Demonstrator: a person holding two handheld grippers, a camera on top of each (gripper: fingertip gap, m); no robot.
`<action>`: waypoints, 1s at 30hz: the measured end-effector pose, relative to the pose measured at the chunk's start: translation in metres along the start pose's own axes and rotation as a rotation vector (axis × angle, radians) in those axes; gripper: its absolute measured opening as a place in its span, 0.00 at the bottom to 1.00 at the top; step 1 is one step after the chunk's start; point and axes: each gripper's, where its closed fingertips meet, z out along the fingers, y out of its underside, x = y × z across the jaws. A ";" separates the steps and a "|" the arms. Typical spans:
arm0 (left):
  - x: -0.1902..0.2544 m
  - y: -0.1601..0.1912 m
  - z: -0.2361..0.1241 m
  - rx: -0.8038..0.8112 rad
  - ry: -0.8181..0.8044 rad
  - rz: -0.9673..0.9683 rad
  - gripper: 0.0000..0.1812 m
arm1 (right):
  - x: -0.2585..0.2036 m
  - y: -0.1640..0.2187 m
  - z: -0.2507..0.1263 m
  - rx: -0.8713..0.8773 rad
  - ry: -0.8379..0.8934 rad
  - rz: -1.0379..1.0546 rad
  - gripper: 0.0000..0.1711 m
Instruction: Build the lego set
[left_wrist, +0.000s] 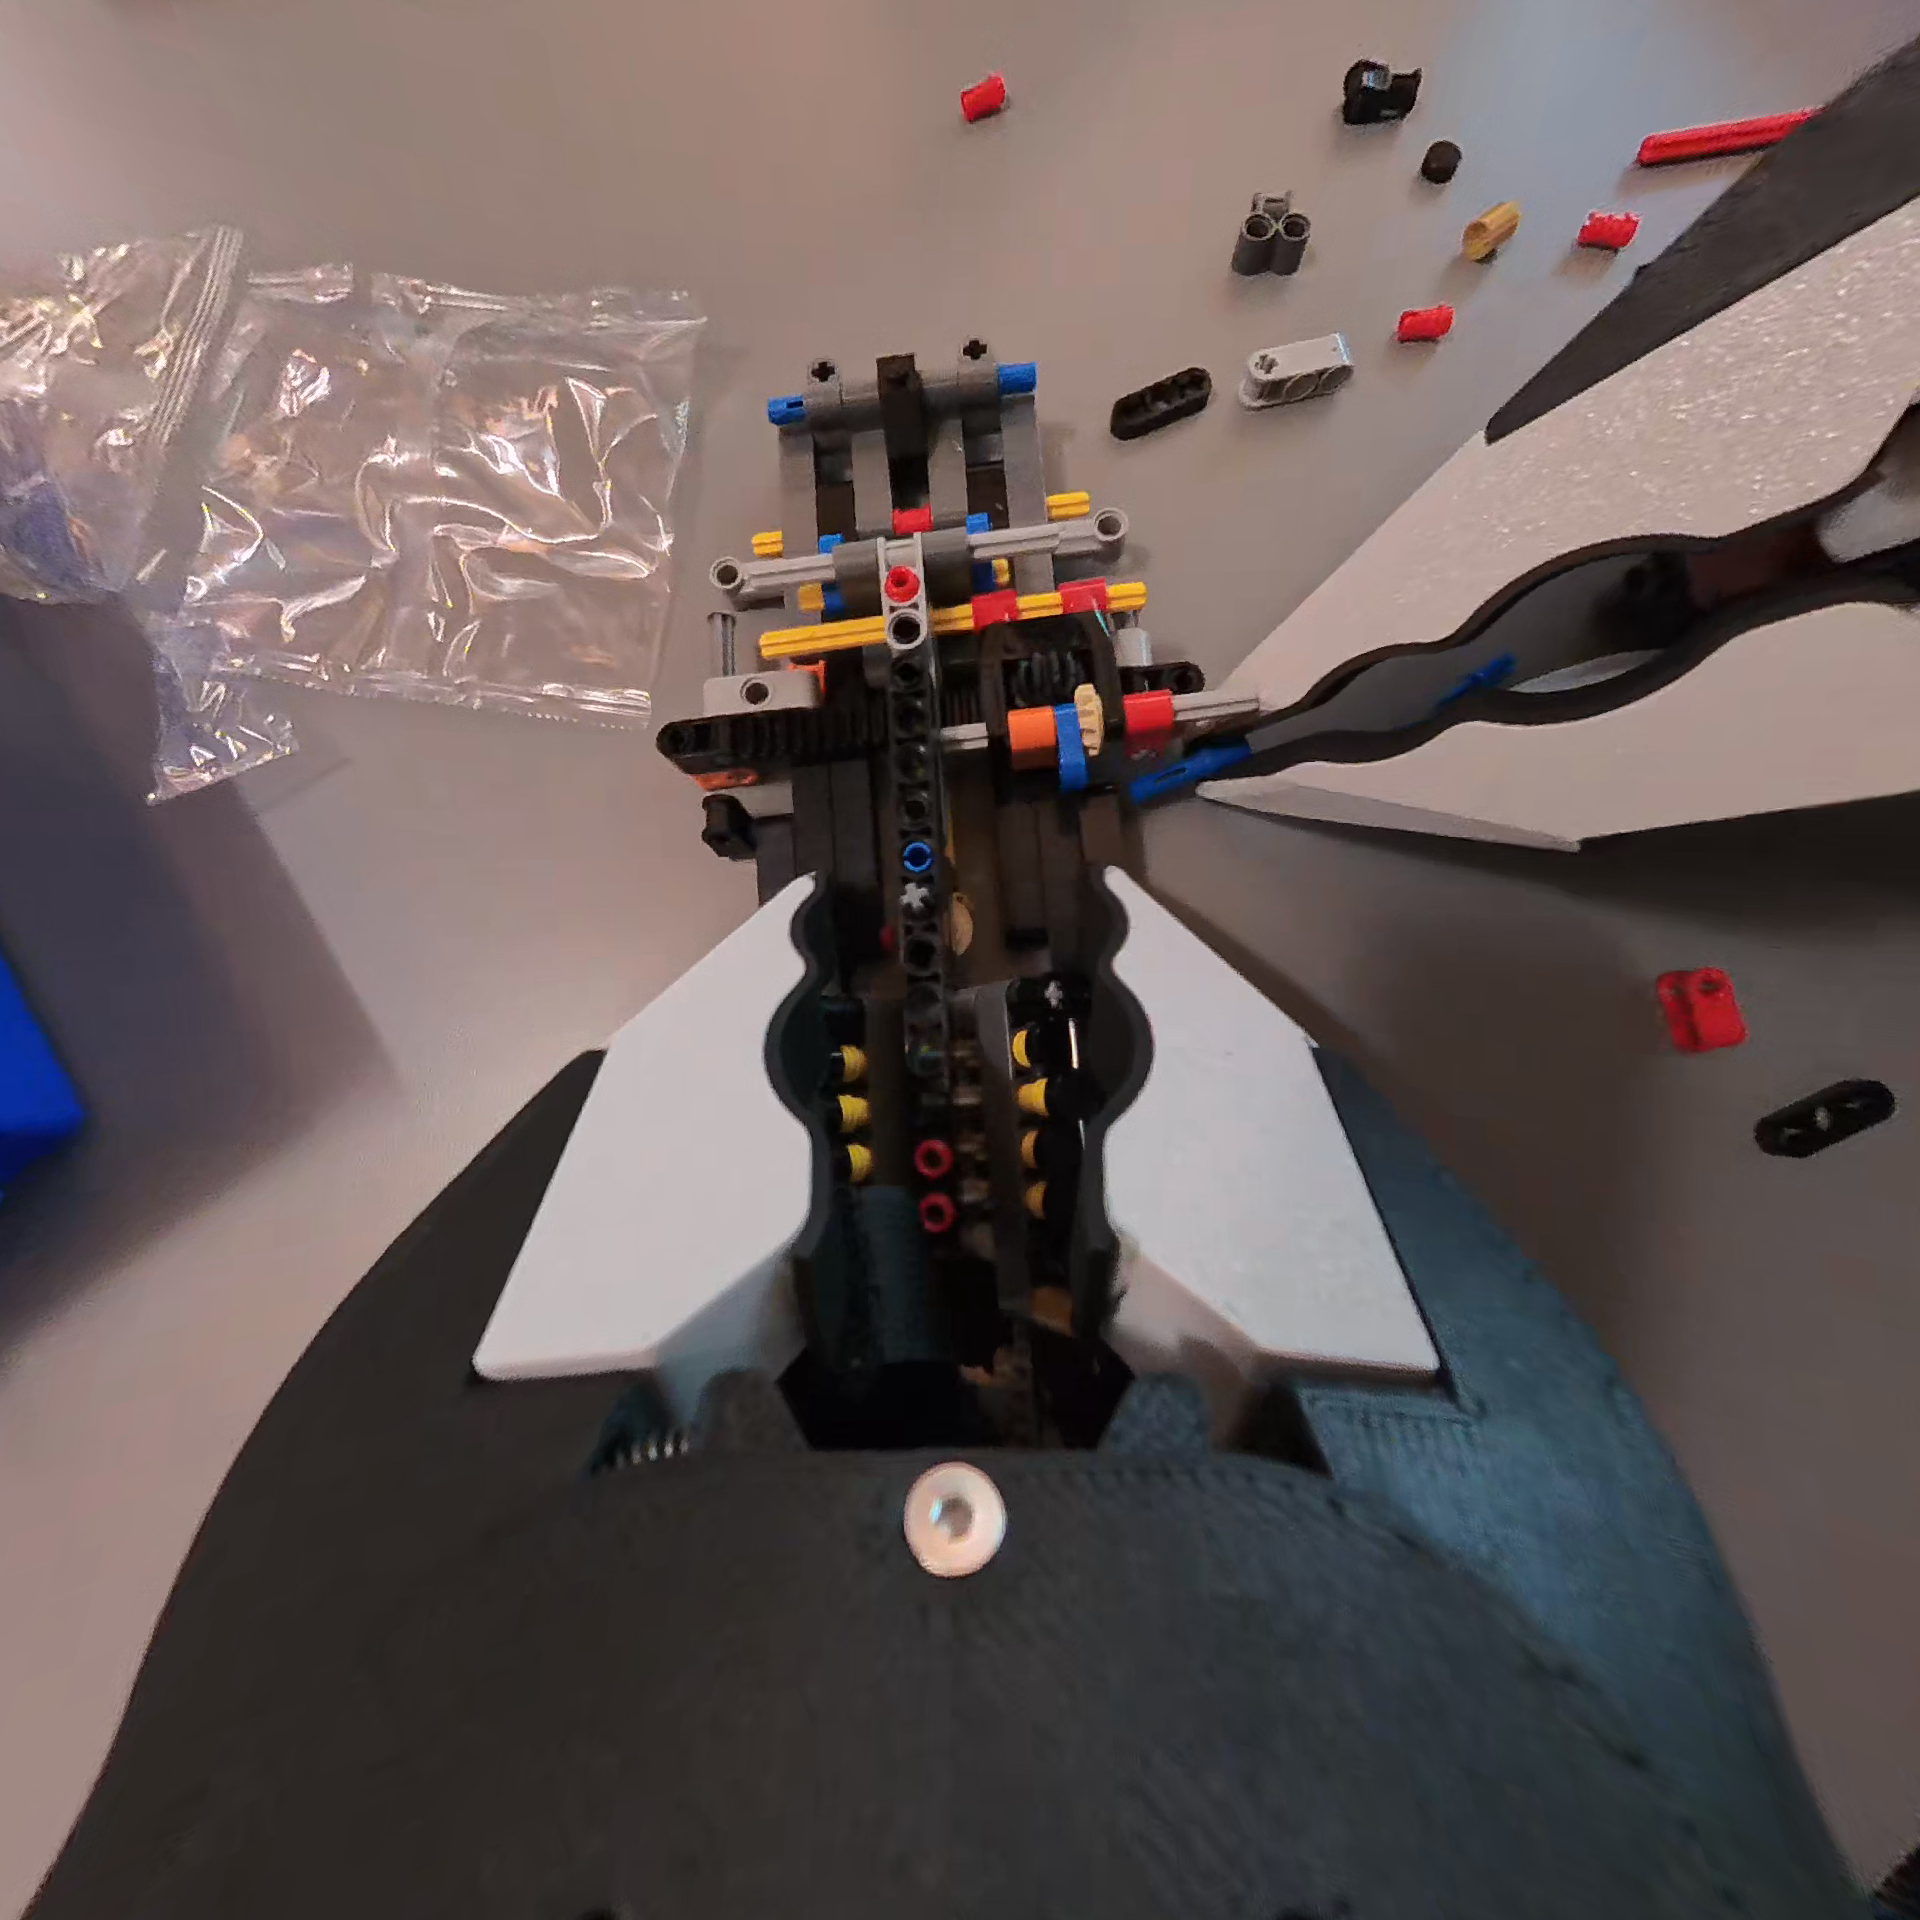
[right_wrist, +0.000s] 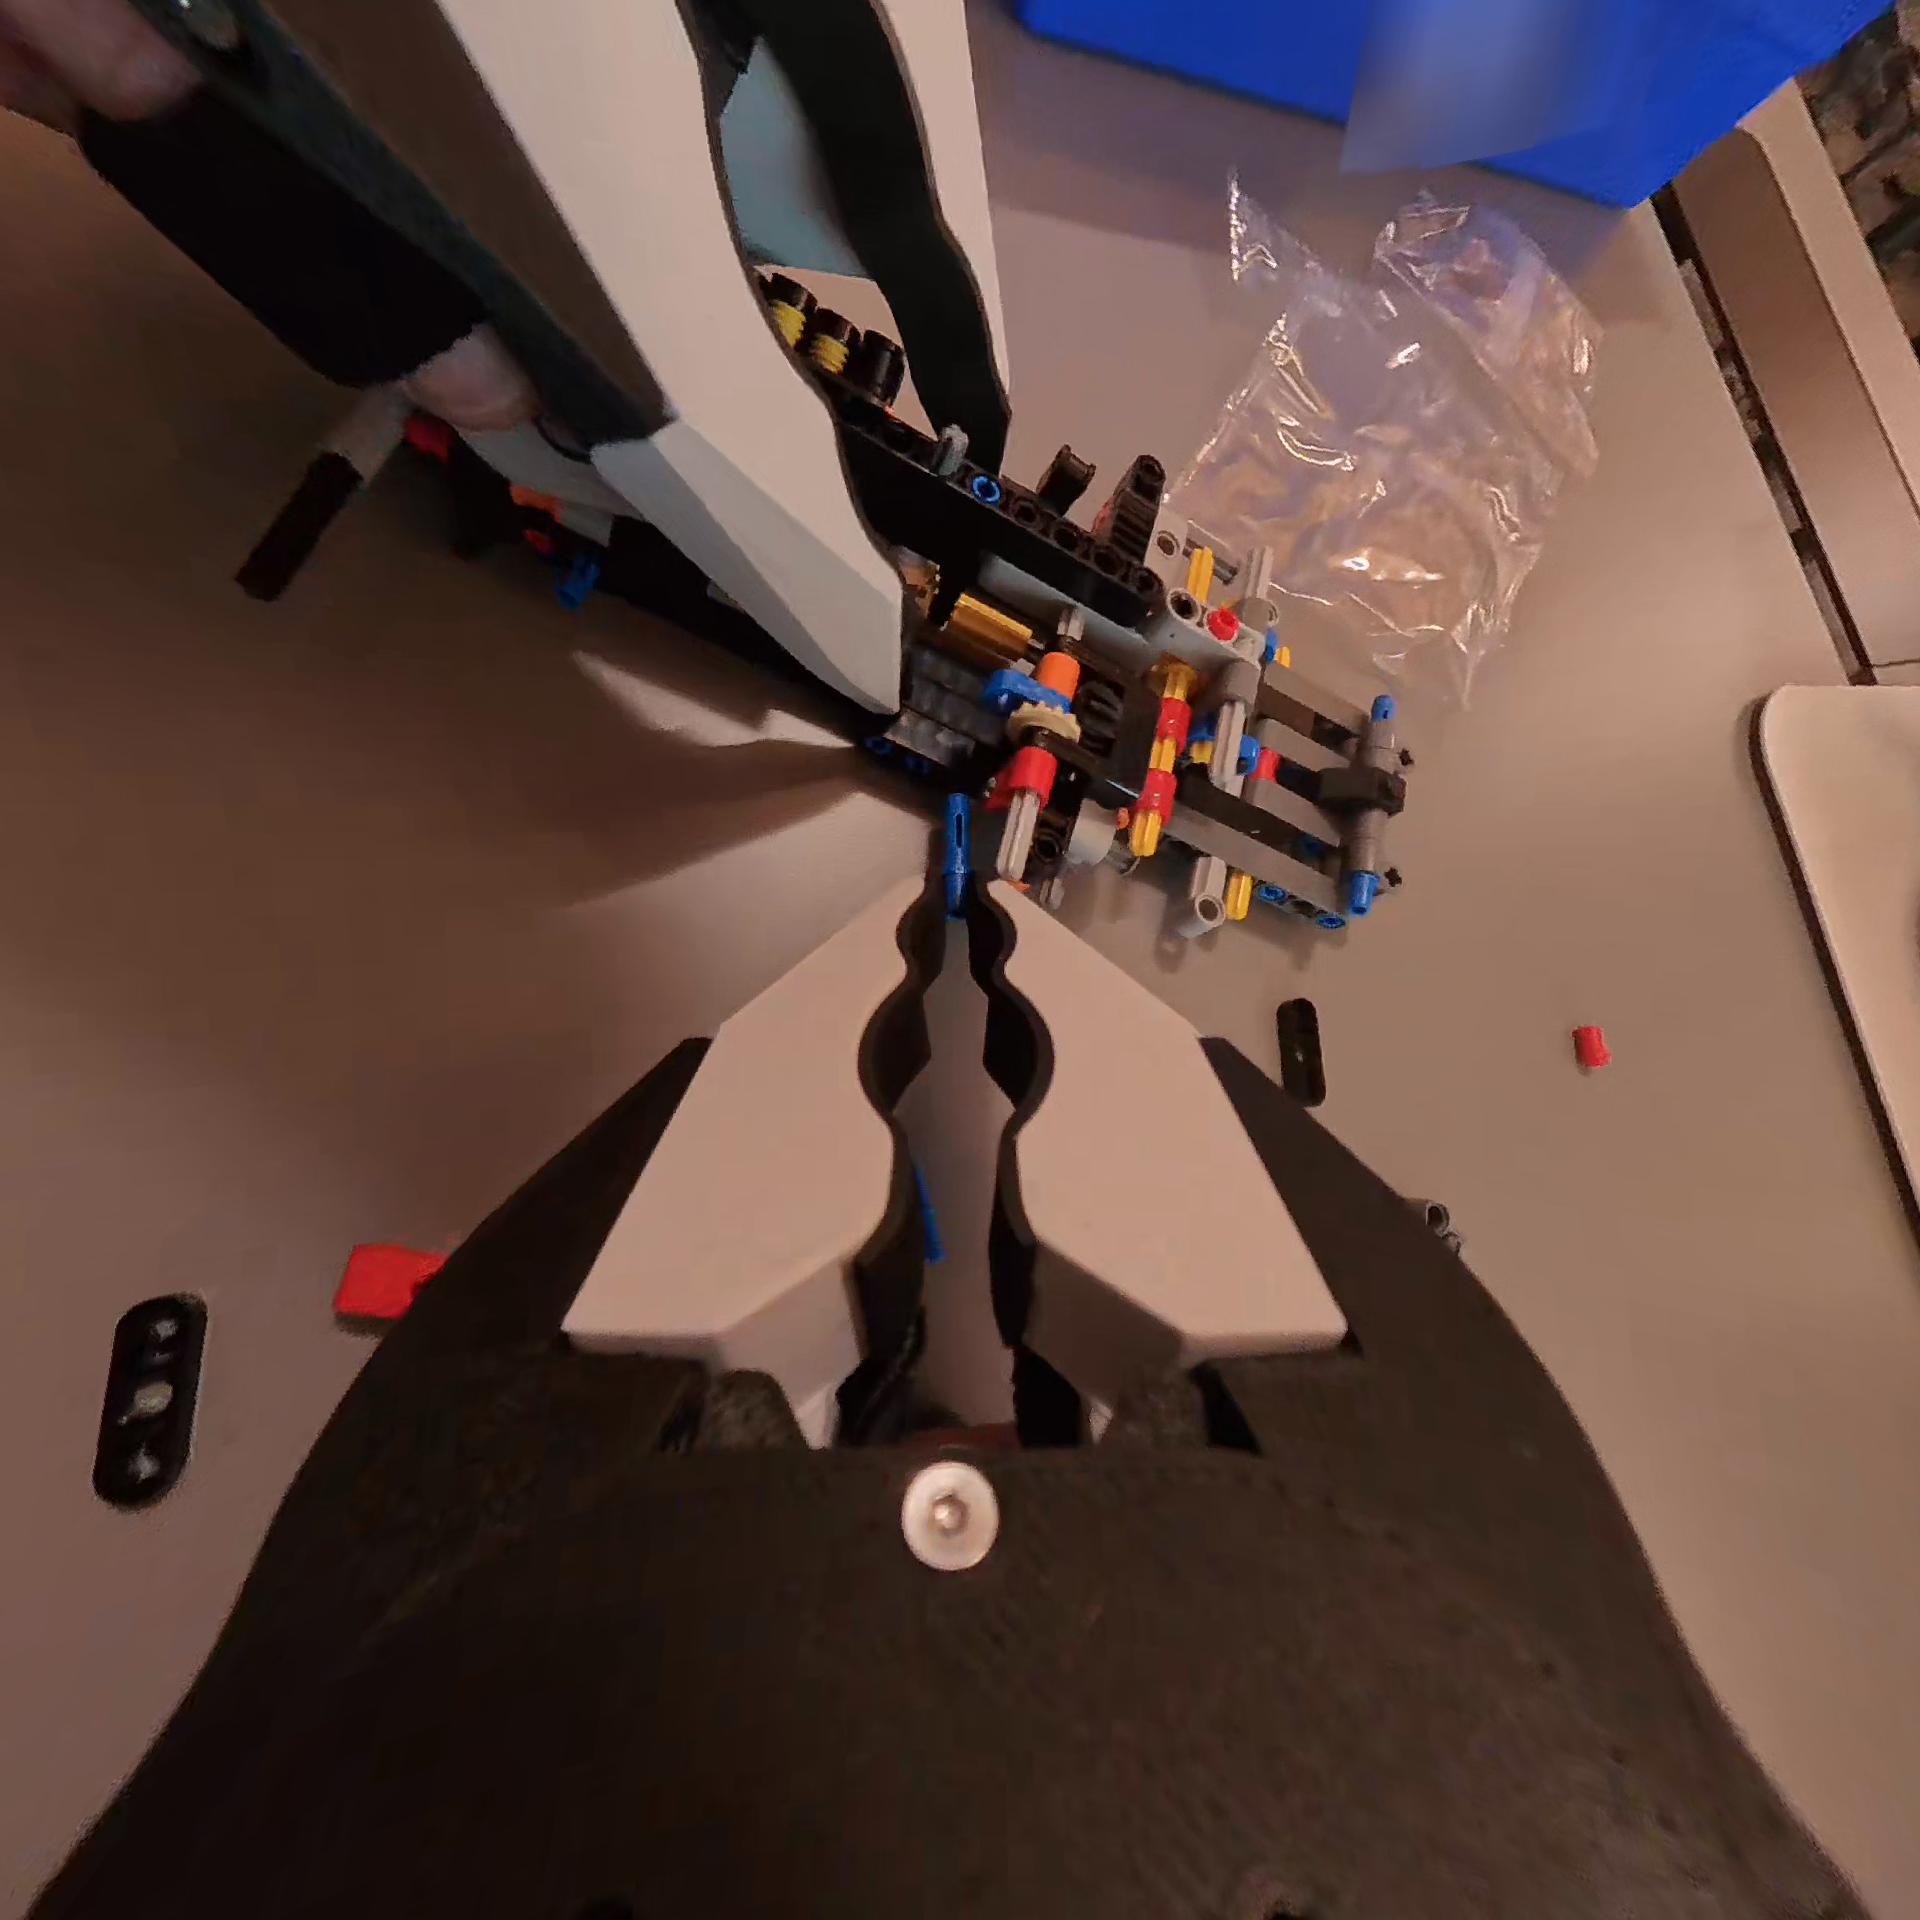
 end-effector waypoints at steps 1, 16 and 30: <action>0.000 -0.001 0.000 0.004 0.001 0.000 0.26 | 0.000 0.000 0.000 -0.008 0.010 -0.004 0.01; 0.001 -0.001 0.002 0.033 0.025 -0.025 0.28 | 0.004 -0.004 0.006 -0.036 0.102 0.036 0.01; 0.003 -0.002 0.000 0.051 0.042 -0.036 0.32 | 0.007 -0.005 0.010 -0.037 0.086 0.040 0.01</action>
